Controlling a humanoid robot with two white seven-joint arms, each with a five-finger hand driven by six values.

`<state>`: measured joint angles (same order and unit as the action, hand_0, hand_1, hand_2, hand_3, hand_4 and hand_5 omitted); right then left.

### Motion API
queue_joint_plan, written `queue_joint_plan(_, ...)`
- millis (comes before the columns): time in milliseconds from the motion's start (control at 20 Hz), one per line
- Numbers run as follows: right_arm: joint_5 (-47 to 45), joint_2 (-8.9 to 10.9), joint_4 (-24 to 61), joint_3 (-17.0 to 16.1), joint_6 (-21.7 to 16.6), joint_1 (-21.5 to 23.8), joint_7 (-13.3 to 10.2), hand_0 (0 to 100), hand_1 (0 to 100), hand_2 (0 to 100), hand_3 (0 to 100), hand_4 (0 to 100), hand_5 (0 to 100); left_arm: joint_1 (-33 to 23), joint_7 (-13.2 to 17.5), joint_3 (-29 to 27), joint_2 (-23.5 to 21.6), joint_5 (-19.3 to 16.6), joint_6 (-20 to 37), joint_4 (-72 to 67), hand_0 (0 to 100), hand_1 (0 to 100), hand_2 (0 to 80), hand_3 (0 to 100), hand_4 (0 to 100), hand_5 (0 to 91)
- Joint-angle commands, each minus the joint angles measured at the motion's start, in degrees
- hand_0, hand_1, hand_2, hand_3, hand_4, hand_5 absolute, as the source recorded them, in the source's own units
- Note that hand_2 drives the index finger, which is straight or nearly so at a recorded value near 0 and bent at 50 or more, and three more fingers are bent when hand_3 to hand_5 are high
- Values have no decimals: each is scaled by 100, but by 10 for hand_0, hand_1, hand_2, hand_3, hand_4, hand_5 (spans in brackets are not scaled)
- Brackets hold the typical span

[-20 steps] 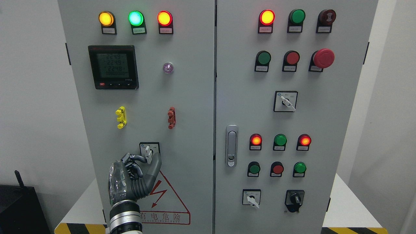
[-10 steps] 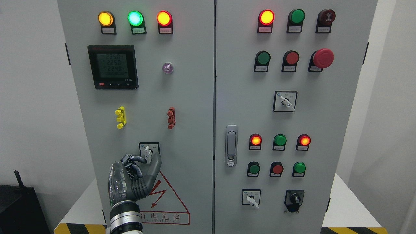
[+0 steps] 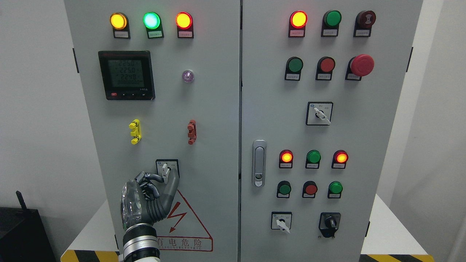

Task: Turn on light switch 1

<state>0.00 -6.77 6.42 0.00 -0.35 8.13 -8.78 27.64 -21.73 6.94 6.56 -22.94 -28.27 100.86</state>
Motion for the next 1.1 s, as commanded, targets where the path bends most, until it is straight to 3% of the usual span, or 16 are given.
queue_joint_plan(0,-35,0,0,62,0,-4,-1,120,389,0,0,0,0,5,-6,-34,3,-8,-30,-40,164,427,610,1000,1000,880)
queue_joint_plan(1050,-35,0,0,62,0,4,-1,120,389,0,0,0,0,189,-6,-26,3,-8,-30,-163,195,448,618,1000,1000,879)
